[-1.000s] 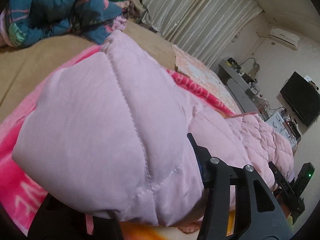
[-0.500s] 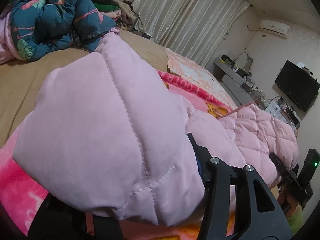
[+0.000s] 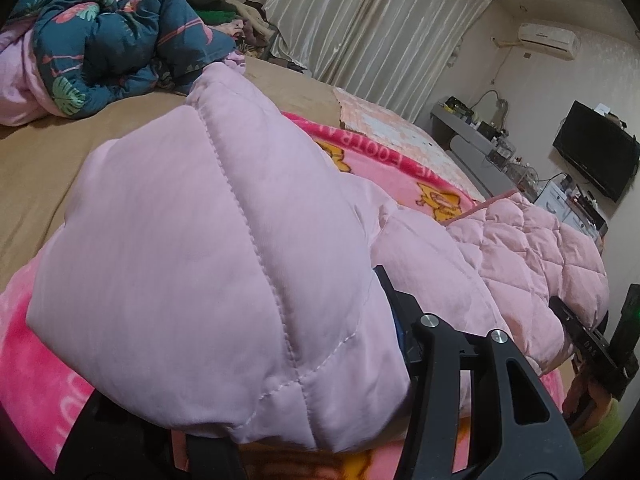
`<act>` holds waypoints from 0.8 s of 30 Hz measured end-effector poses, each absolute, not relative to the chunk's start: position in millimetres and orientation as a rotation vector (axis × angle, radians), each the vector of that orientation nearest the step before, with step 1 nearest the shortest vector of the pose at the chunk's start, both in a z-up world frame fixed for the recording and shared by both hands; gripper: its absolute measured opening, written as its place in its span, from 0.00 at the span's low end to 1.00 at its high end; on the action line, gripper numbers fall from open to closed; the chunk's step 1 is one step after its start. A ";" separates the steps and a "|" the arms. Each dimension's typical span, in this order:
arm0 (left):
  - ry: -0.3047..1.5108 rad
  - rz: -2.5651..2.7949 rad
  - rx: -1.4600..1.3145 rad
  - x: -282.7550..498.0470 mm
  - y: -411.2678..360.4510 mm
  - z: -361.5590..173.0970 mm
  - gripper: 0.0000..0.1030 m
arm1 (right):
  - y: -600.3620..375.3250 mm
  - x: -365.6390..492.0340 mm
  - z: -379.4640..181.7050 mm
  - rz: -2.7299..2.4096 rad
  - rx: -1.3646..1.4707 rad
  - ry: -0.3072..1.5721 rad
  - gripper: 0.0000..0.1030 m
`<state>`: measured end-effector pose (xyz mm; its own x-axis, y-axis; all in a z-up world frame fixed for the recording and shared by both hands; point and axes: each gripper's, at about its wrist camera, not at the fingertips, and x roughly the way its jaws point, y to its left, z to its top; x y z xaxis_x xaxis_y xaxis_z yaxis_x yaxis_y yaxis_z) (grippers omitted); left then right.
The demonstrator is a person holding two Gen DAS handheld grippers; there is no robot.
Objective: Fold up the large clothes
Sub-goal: 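Grasp the jacket side with both grippers and fold it over the jacket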
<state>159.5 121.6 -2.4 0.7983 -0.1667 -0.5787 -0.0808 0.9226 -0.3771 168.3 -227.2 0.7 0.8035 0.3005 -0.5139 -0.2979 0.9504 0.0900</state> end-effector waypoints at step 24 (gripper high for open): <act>0.745 0.049 -0.393 135.9 123.9 -32.6 0.54 | -282.9 152.3 -65.6 0.272 0.345 0.773 0.52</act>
